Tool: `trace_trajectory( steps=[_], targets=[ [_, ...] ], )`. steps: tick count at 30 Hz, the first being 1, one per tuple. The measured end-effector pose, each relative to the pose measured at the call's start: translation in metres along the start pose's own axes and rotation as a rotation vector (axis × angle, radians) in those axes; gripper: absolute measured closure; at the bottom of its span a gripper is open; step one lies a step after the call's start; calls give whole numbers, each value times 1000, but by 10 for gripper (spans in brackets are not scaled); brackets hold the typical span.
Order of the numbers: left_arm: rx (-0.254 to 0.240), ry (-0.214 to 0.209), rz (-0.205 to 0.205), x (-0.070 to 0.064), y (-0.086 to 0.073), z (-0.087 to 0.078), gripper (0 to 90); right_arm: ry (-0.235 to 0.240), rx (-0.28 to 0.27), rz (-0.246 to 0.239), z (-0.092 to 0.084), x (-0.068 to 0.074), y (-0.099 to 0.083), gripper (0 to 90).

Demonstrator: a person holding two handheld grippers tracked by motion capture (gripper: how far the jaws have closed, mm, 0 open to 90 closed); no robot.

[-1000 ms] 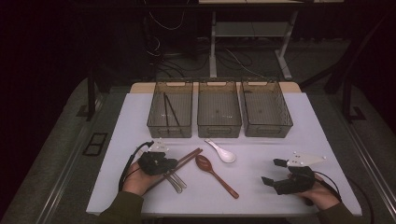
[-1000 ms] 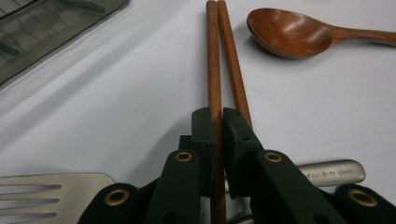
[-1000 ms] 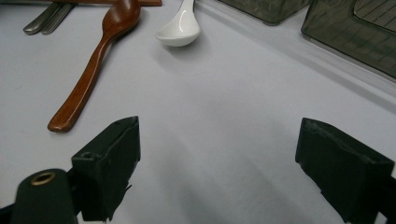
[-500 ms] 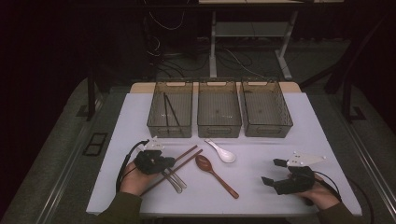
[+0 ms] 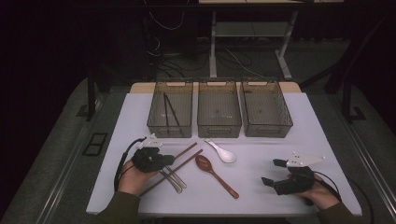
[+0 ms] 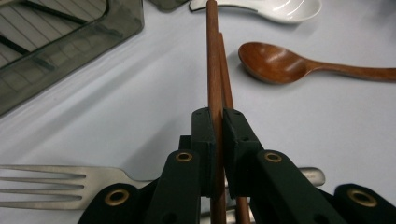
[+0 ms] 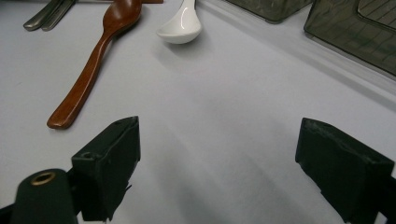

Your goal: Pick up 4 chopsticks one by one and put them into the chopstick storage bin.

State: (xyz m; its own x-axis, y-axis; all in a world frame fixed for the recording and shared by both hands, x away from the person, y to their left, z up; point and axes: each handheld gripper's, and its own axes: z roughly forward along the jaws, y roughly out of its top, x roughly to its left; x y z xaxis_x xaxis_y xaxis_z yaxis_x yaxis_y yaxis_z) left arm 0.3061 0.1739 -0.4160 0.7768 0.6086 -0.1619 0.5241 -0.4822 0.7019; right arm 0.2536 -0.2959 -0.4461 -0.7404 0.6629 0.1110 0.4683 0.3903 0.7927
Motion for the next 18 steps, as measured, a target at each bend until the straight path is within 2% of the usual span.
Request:
trace_trajectory(
  steps=[4,12,18],
  targets=[
    [-21,-24,-1,0,6,-2,825,0,-6,9,0,-1,1,139],
    [-48,-22,17,0,21,-7,825,6,-15,17,-1,-3,0,139],
    [-75,-25,5,6,31,-9,825,-1,-18,12,-1,-1,1,139]
  ],
)
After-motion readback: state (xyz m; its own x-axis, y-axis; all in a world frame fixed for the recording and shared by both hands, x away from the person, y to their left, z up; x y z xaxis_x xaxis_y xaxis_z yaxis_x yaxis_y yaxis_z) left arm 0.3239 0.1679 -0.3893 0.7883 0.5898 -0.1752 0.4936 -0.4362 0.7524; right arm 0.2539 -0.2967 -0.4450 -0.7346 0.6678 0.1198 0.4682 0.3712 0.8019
